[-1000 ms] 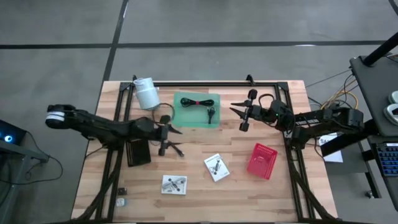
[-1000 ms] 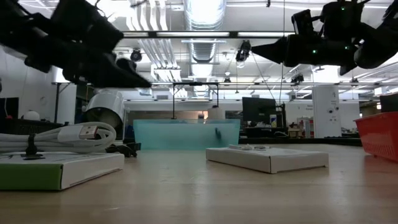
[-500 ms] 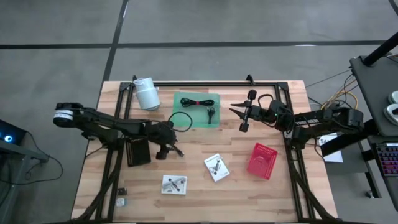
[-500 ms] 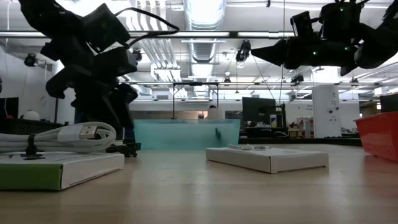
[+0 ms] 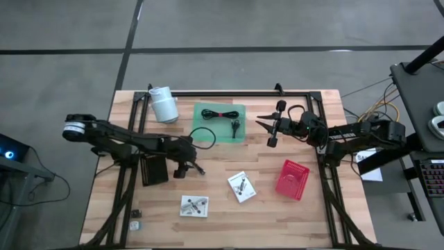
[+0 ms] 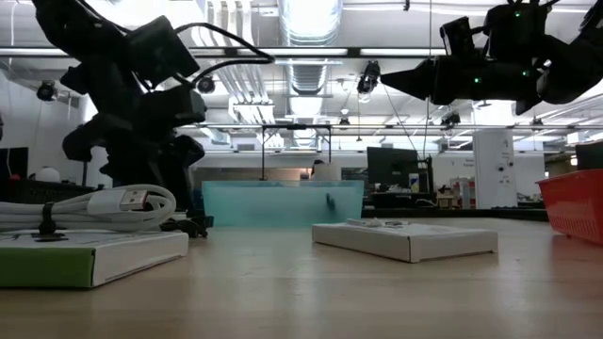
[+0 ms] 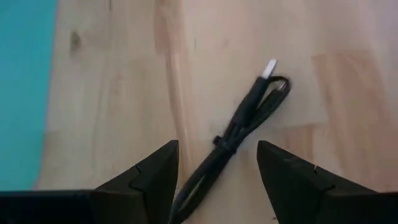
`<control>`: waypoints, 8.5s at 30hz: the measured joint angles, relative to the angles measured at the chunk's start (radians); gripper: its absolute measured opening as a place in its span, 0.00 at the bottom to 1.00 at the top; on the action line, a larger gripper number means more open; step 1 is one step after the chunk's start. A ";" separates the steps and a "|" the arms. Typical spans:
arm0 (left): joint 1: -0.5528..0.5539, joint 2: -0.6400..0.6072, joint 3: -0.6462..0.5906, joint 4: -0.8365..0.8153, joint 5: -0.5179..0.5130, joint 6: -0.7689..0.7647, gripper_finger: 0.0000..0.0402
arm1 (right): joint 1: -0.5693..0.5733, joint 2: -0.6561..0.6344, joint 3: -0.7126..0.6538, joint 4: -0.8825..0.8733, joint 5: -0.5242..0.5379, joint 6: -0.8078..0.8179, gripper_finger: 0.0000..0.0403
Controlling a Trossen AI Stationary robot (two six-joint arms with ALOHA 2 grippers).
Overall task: Pick and place items into bin
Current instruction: Put the black charger cable into the green bin, then put the white charger cable into the green bin
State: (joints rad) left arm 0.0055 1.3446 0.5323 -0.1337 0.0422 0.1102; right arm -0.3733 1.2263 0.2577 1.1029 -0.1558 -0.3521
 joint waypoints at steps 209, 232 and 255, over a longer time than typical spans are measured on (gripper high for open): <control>-0.443 0.392 0.630 -0.476 0.026 -1.046 0.28 | 0.000 0.000 0.000 -0.050 0.000 0.053 0.16; -0.399 0.396 0.620 -0.477 0.015 -0.940 0.28 | 0.000 0.000 0.000 -0.050 0.000 0.053 0.16; -0.400 0.396 0.617 -0.477 0.042 -0.941 0.28 | 0.000 0.000 0.000 -0.051 0.000 0.053 0.16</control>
State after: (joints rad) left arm -0.3946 1.7405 1.1496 -0.6109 0.0847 -0.8312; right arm -0.3733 1.2263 0.2577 1.0523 -0.1562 -0.2993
